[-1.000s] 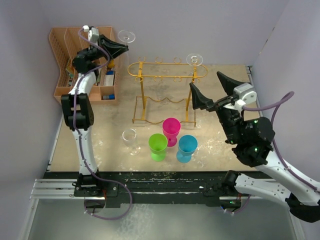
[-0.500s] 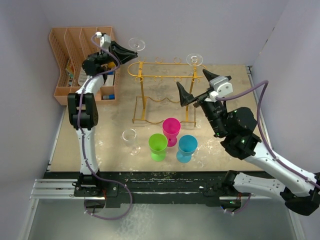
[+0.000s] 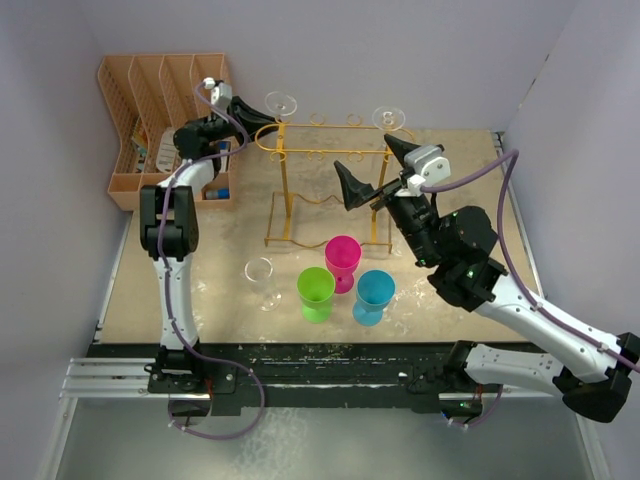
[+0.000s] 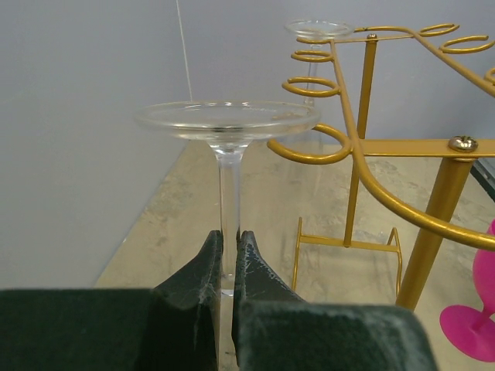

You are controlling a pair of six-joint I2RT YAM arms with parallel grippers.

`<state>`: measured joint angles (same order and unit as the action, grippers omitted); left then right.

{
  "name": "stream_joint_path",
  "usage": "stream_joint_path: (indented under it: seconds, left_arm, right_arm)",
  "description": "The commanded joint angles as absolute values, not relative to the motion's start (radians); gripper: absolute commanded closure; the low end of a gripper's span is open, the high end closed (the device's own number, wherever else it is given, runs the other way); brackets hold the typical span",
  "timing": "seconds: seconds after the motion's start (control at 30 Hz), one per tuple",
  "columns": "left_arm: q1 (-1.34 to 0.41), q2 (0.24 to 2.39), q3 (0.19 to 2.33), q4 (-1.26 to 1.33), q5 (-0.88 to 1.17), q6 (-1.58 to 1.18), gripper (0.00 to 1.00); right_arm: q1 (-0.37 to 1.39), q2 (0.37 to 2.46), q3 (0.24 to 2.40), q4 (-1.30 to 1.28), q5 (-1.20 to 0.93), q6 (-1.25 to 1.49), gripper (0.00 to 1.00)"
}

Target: Place the wine glass upside down on the wine glass rack

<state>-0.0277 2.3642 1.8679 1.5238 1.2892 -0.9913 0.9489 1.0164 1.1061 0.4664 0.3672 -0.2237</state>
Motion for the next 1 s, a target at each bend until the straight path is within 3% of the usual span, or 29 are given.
stream_joint_path:
  seconds: [0.0, 0.6, 0.97]
  left_arm:
    - [-0.028, 2.248, 1.824, 1.648, 1.305, -0.924, 1.0]
    - [-0.044, 2.164, 1.719, 1.648, 1.309, -0.81, 1.0]
    - [-0.054, 2.224, 1.792, 1.649, 1.299, -0.816, 1.0]
  right_arm:
    - [0.953, 1.004, 1.136, 0.555, 0.348, -0.196, 0.0]
    - [0.953, 1.036, 1.139, 0.567, 0.336, -0.171, 0.0]
    - [0.953, 1.078, 1.169, 0.531, 0.316, -0.161, 0.0]
